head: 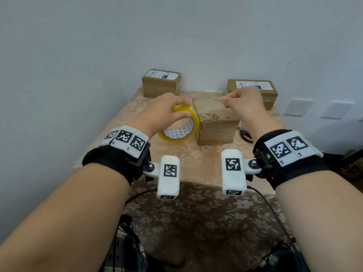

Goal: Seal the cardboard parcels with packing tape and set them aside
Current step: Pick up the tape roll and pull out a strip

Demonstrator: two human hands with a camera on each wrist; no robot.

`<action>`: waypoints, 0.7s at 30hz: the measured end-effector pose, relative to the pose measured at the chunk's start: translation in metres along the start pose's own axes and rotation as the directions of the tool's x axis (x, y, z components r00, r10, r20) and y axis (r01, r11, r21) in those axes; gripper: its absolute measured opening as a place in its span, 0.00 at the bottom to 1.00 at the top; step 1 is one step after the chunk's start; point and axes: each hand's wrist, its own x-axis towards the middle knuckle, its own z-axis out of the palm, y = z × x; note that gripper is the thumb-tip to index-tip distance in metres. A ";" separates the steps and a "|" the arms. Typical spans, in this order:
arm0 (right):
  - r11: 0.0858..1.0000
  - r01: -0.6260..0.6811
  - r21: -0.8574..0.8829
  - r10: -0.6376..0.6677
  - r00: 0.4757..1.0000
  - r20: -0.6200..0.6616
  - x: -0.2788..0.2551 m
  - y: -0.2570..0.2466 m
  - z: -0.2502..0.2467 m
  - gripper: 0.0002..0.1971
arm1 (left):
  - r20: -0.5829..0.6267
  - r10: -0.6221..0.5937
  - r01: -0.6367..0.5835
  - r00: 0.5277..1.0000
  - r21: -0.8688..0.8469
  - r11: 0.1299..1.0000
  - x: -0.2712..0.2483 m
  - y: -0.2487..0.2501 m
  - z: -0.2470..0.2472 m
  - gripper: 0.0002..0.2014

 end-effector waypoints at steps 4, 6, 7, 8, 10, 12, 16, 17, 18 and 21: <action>0.998 -0.010 -0.062 0.010 1.000 -0.007 0.003 0.008 -0.001 0.10 | 0.067 0.002 -0.016 0.998 0.207 0.978 0.008 0.003 0.001 0.19; 0.996 -0.030 -0.084 0.030 0.999 -0.013 0.004 0.013 0.000 0.08 | 0.094 -0.008 -0.013 0.995 0.222 0.975 0.011 0.006 0.002 0.19; 0.995 -0.040 -0.086 0.039 0.999 -0.014 0.005 0.015 0.000 0.07 | 0.111 -0.014 -0.011 0.994 0.216 0.976 0.012 0.007 0.003 0.19; 0.995 -0.051 -0.085 0.050 0.999 -0.013 0.006 0.016 0.000 0.07 | 0.128 -0.019 -0.009 0.992 0.209 0.978 0.013 0.008 0.004 0.19; 0.994 -0.071 -0.083 0.071 0.997 -0.012 0.008 0.018 0.001 0.08 | 0.151 -0.024 -0.006 0.988 0.198 0.980 0.016 0.009 0.007 0.19; 0.992 -0.080 -0.097 0.079 0.997 -0.011 0.009 0.018 0.001 0.06 | 0.155 -0.029 0.000 0.988 0.187 0.982 0.018 0.009 0.008 0.18; 0.988 -0.082 -0.132 0.081 0.997 -0.012 0.012 0.018 0.002 0.05 | 0.160 -0.043 0.010 0.986 0.197 0.980 0.022 0.009 0.008 0.18; 0.986 -0.083 -0.141 0.082 0.997 -0.013 0.012 0.018 0.002 0.04 | 0.164 -0.045 0.012 0.986 0.199 0.980 0.022 0.009 0.008 0.18; 0.985 -0.083 -0.150 0.083 0.997 -0.013 0.012 0.018 0.002 0.04 | 0.170 -0.046 0.012 0.984 0.197 0.980 0.022 0.009 0.008 0.18; 0.981 -0.085 -0.175 0.084 0.996 -0.012 0.011 0.019 0.001 0.02 | 0.194 -0.049 0.015 0.980 0.176 0.984 0.022 0.010 0.008 0.17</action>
